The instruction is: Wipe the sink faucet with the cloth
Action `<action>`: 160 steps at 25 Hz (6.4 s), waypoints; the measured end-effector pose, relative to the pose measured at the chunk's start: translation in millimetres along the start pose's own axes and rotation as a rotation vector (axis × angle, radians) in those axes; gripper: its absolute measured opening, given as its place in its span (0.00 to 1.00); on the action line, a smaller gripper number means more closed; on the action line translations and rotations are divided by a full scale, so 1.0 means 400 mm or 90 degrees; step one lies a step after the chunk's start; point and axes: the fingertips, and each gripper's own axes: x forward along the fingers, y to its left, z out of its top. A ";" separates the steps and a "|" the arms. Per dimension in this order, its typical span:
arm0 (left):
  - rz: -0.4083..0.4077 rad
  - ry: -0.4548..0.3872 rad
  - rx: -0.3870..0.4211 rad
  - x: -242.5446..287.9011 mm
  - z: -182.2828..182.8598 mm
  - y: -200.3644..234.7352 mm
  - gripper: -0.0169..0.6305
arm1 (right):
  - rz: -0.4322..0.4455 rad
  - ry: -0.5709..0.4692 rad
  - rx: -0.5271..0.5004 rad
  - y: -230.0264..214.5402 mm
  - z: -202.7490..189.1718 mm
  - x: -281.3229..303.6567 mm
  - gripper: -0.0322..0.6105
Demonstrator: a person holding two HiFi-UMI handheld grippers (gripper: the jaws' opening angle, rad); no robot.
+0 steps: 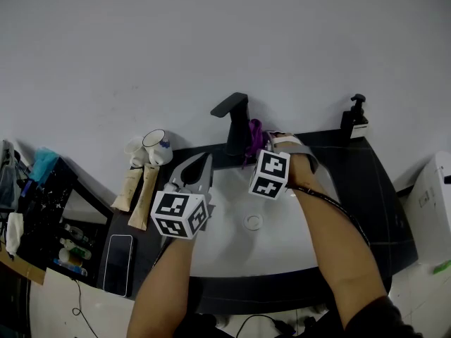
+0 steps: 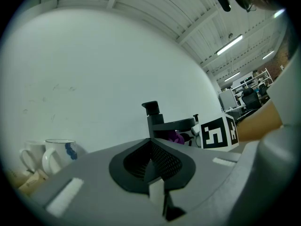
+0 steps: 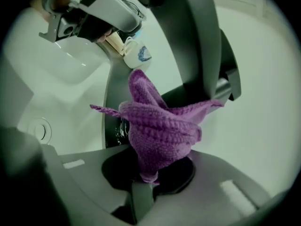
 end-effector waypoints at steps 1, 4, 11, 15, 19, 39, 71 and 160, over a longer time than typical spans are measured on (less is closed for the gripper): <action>-0.002 0.000 -0.001 0.000 0.000 -0.002 0.05 | 0.001 0.001 0.000 0.002 -0.001 0.000 0.13; -0.008 -0.004 -0.007 -0.002 0.001 -0.008 0.05 | 0.004 0.000 0.005 0.007 -0.003 -0.003 0.13; 0.010 0.001 -0.017 -0.011 0.004 0.010 0.05 | 0.010 -0.005 0.051 0.019 0.002 -0.028 0.13; 0.029 0.005 -0.021 -0.034 0.009 0.020 0.05 | 0.022 0.006 0.092 0.034 -0.001 -0.053 0.13; 0.058 -0.012 -0.048 -0.068 0.033 0.052 0.05 | 0.032 0.010 0.163 0.026 0.003 -0.113 0.14; 0.168 -0.136 -0.163 -0.190 0.150 0.188 0.05 | 0.065 -0.272 1.078 0.065 0.285 -0.142 0.14; 0.204 -0.143 -0.217 -0.224 0.129 0.243 0.05 | -0.111 -0.328 1.444 0.042 0.221 -0.071 0.14; 0.128 0.011 -0.064 -0.115 0.011 0.098 0.05 | -0.074 -0.300 0.598 -0.087 -0.069 -0.378 0.14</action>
